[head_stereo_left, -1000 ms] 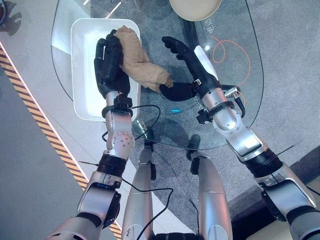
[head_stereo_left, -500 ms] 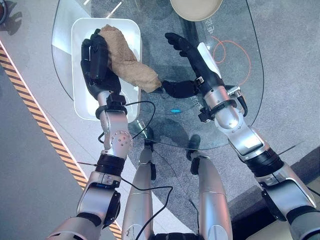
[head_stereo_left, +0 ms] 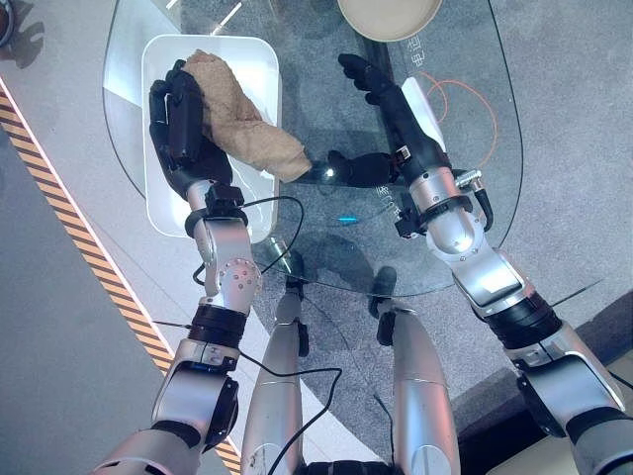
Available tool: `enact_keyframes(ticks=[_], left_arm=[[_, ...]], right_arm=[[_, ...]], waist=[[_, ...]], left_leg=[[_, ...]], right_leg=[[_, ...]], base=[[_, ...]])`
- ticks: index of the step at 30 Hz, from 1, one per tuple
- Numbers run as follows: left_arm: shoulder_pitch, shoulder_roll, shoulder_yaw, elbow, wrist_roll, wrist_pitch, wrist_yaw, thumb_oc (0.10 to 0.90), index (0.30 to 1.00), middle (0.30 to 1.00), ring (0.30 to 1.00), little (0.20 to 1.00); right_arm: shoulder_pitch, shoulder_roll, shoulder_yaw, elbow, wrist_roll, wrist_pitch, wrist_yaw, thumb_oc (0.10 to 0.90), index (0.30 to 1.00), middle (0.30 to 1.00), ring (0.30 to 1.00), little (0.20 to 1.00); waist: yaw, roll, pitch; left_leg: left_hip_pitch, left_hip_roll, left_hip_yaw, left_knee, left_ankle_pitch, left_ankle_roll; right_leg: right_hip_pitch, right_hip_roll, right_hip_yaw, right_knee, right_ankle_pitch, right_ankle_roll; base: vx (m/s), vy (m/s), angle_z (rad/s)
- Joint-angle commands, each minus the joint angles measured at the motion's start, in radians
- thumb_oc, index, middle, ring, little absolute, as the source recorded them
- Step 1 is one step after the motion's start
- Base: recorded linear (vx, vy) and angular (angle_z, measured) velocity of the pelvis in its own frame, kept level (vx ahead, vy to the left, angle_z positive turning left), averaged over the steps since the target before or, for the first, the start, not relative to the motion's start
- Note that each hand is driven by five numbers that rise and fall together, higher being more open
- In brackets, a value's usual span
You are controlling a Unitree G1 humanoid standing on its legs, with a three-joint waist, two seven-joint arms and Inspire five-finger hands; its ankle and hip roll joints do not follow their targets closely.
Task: Wipe the table with a cloth and put it in the basket.
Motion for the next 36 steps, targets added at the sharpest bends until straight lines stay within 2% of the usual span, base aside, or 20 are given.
enact_keyframes(ticks=[1,2,7,12,13,19,27,32,36], left_arm=[[-0.149,0.054,0.055,-0.114,0.119,-0.156,-0.035,0.100,0.300,0.300,0.300,0.200],[-0.143,0.051,0.060,-0.111,0.119,-0.169,-0.040,0.100,0.300,0.300,0.300,0.200],[-0.138,0.050,0.066,-0.099,0.115,-0.184,-0.049,0.100,0.300,0.300,0.300,0.200],[-0.141,0.066,0.074,-0.077,0.086,-0.198,-0.058,0.100,0.300,0.300,0.300,0.200],[-0.140,0.072,0.076,-0.068,0.074,-0.200,-0.064,0.100,0.300,0.300,0.300,0.200],[-0.150,0.097,0.079,-0.036,0.058,-0.222,-0.071,0.100,0.300,0.300,0.300,0.200],[-0.190,0.174,0.067,0.033,0.072,-0.237,-0.012,0.100,0.300,0.300,0.300,0.200],[-0.214,0.227,0.056,0.080,0.123,-0.241,0.060,0.100,0.300,0.300,0.300,0.200],[-0.248,0.277,0.040,0.132,0.165,-0.236,0.117,0.100,0.300,0.300,0.300,0.200]], right_arm=[[-0.072,0.027,-0.086,-0.071,-0.041,-0.107,-0.110,0.800,0.900,0.900,0.900,0.900],[-0.054,0.030,-0.100,-0.041,-0.056,-0.120,-0.170,0.800,0.900,0.900,0.900,0.900],[-0.030,0.022,-0.126,0.040,-0.062,-0.142,-0.307,0.800,0.900,0.900,0.900,0.900],[-0.015,0.003,-0.154,0.136,-0.005,-0.164,-0.412,0.800,0.900,0.900,0.900,0.900],[-0.008,-0.002,-0.165,0.180,0.034,-0.190,-0.443,0.800,0.900,0.900,0.900,0.900],[-0.009,-0.028,-0.177,0.301,0.077,-0.212,-0.533,0.800,0.900,0.900,0.900,0.900],[-0.025,-0.082,-0.171,0.529,0.181,-0.265,-0.640,0.800,0.900,0.900,0.900,0.900],[-0.015,-0.097,-0.174,0.626,0.201,-0.292,-0.722,0.800,0.900,0.900,0.900,0.900],[-0.014,-0.109,-0.179,0.709,0.241,-0.316,-0.749,0.800,0.900,0.900,0.900,0.900]], waist=[[0.014,-0.022,-0.027],[0.012,-0.020,-0.027],[0.009,-0.020,-0.027],[0.008,-0.019,-0.027],[0.008,-0.017,-0.027],[0.009,-0.013,-0.027],[0.012,-0.013,-0.027],[0.010,-0.012,-0.027],[0.007,-0.012,-0.027]], left_leg=[[0.028,-0.068,0.050,0.103,-0.173,0.026],[0.030,-0.069,0.050,0.098,-0.173,0.027],[0.035,-0.068,0.052,0.109,-0.189,0.027],[0.030,-0.068,0.053,0.114,-0.189,0.029],[0.036,-0.067,0.053,0.118,-0.201,0.029],[0.032,-0.069,0.052,0.117,-0.199,0.032],[0.026,-0.065,0.053,0.121,-0.200,0.032],[0.028,-0.062,0.053,0.129,-0.212,0.031],[0.027,-0.058,0.056,0.132,-0.214,0.030]], right_leg=[[0.071,0.046,0.025,-0.213,0.094,0.052],[0.070,0.048,0.026,-0.214,0.094,0.052],[0.074,0.048,0.029,-0.205,0.083,0.055],[0.069,0.045,0.028,-0.208,0.091,0.055],[0.074,0.045,0.029,-0.203,0.082,0.057],[0.067,0.048,0.030,-0.202,0.089,0.056],[0.061,0.052,0.029,-0.199,0.090,0.054],[0.062,0.059,0.032,-0.188,0.078,0.054],[0.063,0.060,0.032,-0.187,0.076,0.052]], base=[[0.00,0.000,0.00],[-0.04,0.027,0.00],[0.00,0.000,0.00],[0.00,0.000,0.00],[0.00,0.000,0.00],[0.00,0.000,0.00],[0.00,0.000,0.00],[0.00,0.000,0.00],[0.00,0.000,0.00]])
